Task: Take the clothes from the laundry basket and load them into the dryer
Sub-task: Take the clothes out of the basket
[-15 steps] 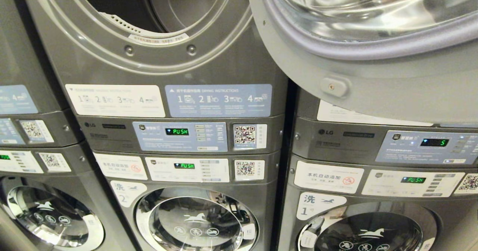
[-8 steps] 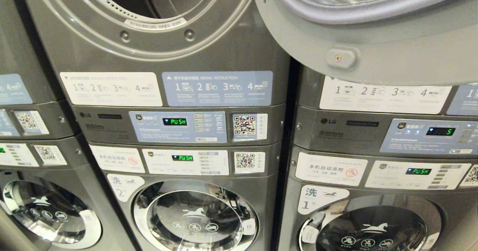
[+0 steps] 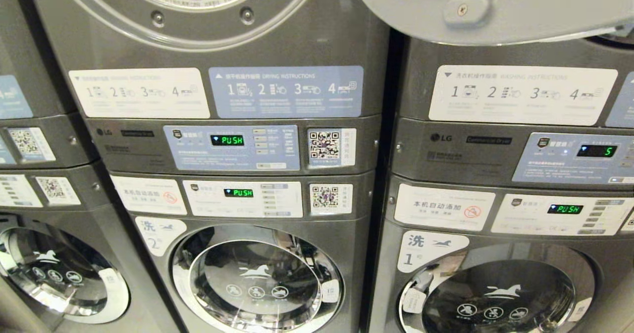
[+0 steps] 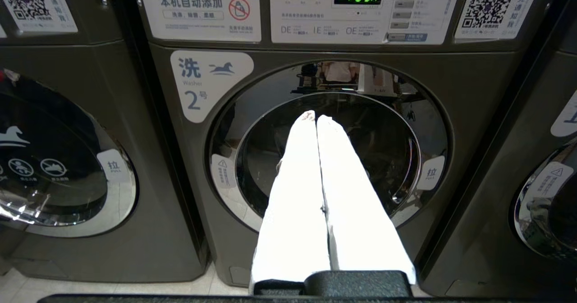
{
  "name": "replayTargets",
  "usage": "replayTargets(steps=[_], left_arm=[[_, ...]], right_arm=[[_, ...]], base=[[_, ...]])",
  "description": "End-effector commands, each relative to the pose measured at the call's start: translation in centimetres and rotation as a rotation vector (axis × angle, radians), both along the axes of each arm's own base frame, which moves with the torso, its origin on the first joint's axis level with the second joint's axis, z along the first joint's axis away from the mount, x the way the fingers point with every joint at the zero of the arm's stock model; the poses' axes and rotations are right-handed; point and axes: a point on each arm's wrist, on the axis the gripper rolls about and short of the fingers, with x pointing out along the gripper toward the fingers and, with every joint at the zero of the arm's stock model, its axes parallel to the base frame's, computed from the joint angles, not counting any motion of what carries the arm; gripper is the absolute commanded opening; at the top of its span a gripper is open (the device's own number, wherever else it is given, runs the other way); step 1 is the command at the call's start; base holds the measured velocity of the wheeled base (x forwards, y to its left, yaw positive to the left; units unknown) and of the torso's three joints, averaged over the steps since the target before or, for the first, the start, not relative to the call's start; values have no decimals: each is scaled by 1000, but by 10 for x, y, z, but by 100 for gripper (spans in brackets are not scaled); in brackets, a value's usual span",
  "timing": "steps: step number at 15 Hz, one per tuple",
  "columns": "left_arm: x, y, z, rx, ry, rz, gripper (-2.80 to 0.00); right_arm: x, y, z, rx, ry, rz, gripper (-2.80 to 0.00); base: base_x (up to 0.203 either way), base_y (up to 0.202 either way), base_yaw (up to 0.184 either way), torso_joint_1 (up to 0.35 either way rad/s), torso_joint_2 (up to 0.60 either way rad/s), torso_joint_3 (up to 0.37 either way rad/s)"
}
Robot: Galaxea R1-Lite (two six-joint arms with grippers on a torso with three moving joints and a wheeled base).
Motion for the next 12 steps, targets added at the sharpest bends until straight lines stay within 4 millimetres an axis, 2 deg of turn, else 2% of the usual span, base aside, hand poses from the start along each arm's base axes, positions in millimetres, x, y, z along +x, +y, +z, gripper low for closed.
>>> replayTargets(steps=[1, 12], left_arm=[[0, 0, 0, 0, 0, 0, -280], [0, 0, 0, 0, 0, 0, -280]], right_arm=[[0, 0, 0, 0, 1, 0, -280], [0, 0, 0, 0, 1, 0, -280]], base=[[0, 0, 0, -206, 527, 308], [0, 0, 0, -195, 524, 327]])
